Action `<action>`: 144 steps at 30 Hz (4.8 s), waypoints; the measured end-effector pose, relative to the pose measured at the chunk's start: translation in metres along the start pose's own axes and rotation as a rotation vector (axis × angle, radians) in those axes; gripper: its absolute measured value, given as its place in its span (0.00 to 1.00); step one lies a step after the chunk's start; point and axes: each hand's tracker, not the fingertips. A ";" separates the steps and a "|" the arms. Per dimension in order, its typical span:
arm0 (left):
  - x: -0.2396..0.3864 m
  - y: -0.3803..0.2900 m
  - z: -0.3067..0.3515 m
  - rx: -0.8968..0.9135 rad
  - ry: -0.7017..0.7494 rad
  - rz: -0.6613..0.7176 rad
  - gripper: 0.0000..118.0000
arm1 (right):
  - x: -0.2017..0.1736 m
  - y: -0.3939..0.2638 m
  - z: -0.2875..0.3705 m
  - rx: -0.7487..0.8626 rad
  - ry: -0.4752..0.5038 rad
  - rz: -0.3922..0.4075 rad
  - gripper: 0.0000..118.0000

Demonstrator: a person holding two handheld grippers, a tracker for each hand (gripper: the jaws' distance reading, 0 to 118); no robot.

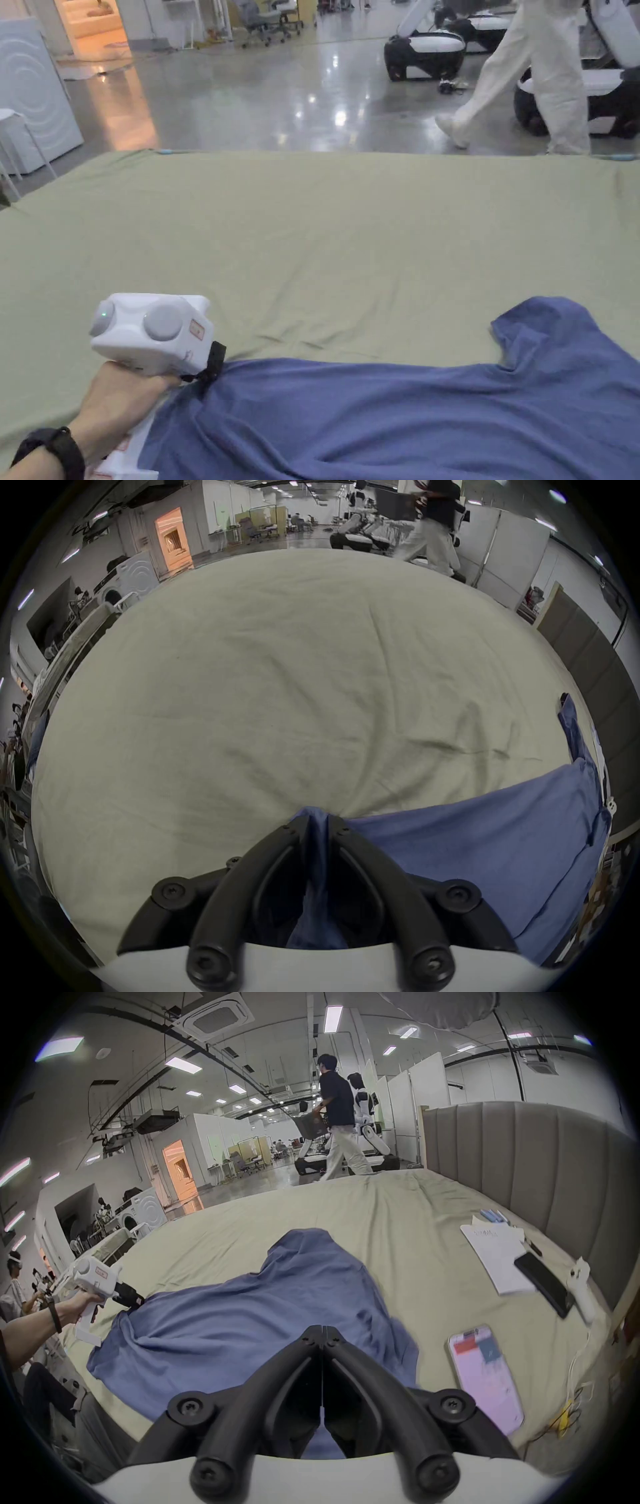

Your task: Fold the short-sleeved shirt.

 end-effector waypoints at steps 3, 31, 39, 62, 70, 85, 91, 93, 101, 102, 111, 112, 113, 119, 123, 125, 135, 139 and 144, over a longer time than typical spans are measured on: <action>-0.001 0.007 0.003 -0.021 0.011 -0.034 0.09 | 0.012 0.042 -0.032 -0.019 -0.004 0.039 0.28; -0.016 -0.042 0.122 0.281 -0.170 -0.046 0.06 | 0.031 0.116 -0.144 -0.363 0.002 0.162 0.04; -0.050 -0.173 0.168 0.297 -0.260 -0.043 0.06 | 0.054 0.032 0.004 -0.216 0.043 0.096 0.04; -0.025 -0.217 0.223 0.636 -0.214 -0.058 0.53 | 0.021 -0.017 0.057 -0.006 -0.054 0.132 0.59; 0.021 -0.217 0.249 0.803 -0.238 0.030 0.50 | -0.039 0.001 0.065 0.171 0.120 0.134 0.59; 0.016 -0.238 0.251 0.794 -0.196 -0.020 0.03 | -0.093 -0.014 0.049 0.077 0.187 0.237 0.00; -0.014 -0.244 0.236 0.776 -0.318 0.092 0.03 | -0.089 -0.010 0.050 0.080 0.197 0.220 0.00; -0.025 -0.247 0.229 0.768 -0.365 0.135 0.03 | -0.086 -0.013 0.049 0.073 0.197 0.211 0.00; -0.075 -0.260 0.166 0.602 -0.564 0.366 0.55 | -0.093 -0.018 0.056 0.043 0.217 0.154 0.00; -0.082 -0.261 0.154 0.571 -0.564 0.410 0.55 | -0.093 -0.018 0.056 0.040 0.222 0.144 0.00; -0.095 -0.272 0.057 0.341 -0.596 0.679 0.55 | -0.105 -0.019 0.062 0.012 0.192 0.172 0.00; -0.094 -0.275 0.048 0.332 -0.639 0.713 0.54 | -0.103 -0.020 0.063 0.009 0.188 0.173 0.00; -0.088 -0.279 0.044 0.326 -0.691 0.747 0.54 | -0.102 -0.021 0.064 0.007 0.183 0.172 0.00; -0.061 -0.276 0.021 0.323 -0.903 0.832 0.53 | -0.097 -0.027 0.062 -0.019 0.174 0.151 0.00; -0.051 -0.270 0.020 0.287 -0.940 0.826 0.49 | -0.095 -0.031 0.061 -0.028 0.175 0.150 0.00; -0.046 -0.270 0.024 0.270 -0.911 0.804 0.15 | -0.092 -0.034 0.059 -0.035 0.173 0.158 0.00; -0.099 -0.243 0.100 0.410 -0.757 0.755 0.11 | -0.088 -0.036 0.060 -0.048 0.171 0.180 0.00; -0.116 -0.212 0.173 0.468 -0.511 0.455 0.11 | -0.081 -0.038 0.057 -0.041 0.193 0.144 0.00; -0.028 -0.187 0.183 0.493 -0.622 0.272 0.11 | -0.075 -0.041 0.053 -0.039 0.214 0.088 0.00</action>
